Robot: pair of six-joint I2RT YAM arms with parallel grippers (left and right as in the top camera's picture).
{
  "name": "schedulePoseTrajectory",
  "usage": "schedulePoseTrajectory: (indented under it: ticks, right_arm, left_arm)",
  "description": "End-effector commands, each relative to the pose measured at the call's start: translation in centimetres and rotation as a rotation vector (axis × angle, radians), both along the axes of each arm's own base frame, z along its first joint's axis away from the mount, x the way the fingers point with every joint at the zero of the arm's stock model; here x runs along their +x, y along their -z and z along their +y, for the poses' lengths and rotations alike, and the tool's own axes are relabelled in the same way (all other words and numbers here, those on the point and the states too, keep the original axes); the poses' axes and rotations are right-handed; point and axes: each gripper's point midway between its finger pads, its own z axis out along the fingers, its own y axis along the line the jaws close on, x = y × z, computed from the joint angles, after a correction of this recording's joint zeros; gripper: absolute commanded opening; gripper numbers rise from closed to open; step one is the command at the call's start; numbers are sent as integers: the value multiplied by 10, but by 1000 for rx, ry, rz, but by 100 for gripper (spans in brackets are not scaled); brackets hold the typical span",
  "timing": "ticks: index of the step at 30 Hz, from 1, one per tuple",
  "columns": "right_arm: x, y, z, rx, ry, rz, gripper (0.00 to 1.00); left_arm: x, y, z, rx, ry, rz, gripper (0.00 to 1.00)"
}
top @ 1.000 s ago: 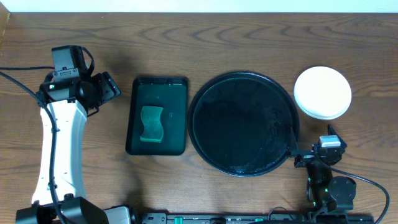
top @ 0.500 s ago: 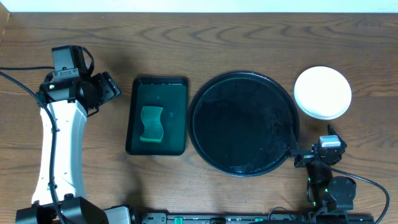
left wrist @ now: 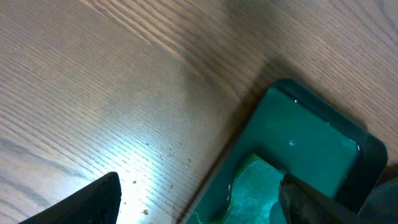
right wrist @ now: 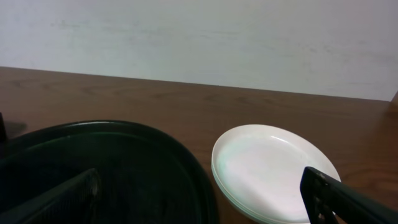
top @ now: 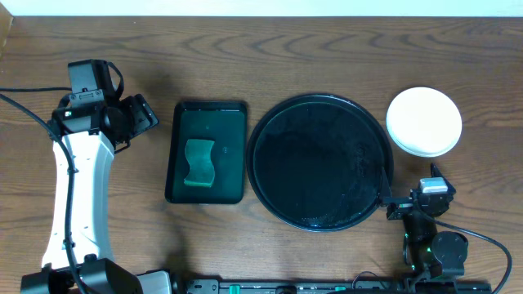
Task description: Clean dirty plates on tray and stack at the side
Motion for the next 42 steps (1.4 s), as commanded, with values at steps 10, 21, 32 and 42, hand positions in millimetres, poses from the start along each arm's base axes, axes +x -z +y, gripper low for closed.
schedulePoseTrajectory:
  ticks: [10,21,32,42]
  right_arm:
    - [0,0,1,14,1,0,99]
    - [0,0,1,15,1,0,99]
    - [0,0,1,15,1,0,99]
    - [0,0,1,15,1,0,99]
  left_arm:
    - [-32,-91,-3,68,-9,-275,81]
    - [-107,-193,-19,145,-11,-652,81]
    - [-157,-203,-30,155,-6,-712,81]
    - [-219,-234,-51,173,48,-947,82]
